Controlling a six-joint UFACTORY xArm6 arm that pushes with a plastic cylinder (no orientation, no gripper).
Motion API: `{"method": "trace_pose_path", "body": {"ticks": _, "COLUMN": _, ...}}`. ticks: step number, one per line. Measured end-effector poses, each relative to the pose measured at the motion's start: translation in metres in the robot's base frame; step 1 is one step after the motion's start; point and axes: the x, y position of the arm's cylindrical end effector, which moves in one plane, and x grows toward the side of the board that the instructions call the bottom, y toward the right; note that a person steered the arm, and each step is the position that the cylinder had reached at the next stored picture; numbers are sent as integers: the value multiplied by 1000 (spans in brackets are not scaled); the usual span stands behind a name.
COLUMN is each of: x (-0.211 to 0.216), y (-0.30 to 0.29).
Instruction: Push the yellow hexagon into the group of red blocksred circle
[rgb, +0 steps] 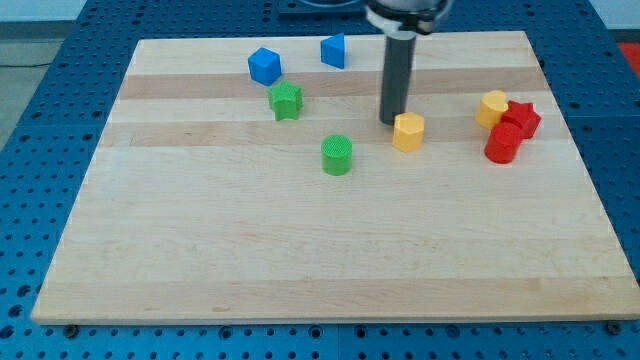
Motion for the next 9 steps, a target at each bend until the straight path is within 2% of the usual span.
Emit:
{"method": "trace_pose_path", "body": {"ticks": 1, "x": 3, "y": -27}}
{"method": "trace_pose_path", "body": {"ticks": 2, "x": 24, "y": -23}}
{"method": "trace_pose_path", "body": {"ticks": 3, "x": 43, "y": 4}}
{"method": "trace_pose_path", "body": {"ticks": 4, "x": 44, "y": 33}}
{"method": "trace_pose_path", "body": {"ticks": 6, "x": 74, "y": 26}}
{"method": "trace_pose_path", "body": {"ticks": 9, "x": 58, "y": 75}}
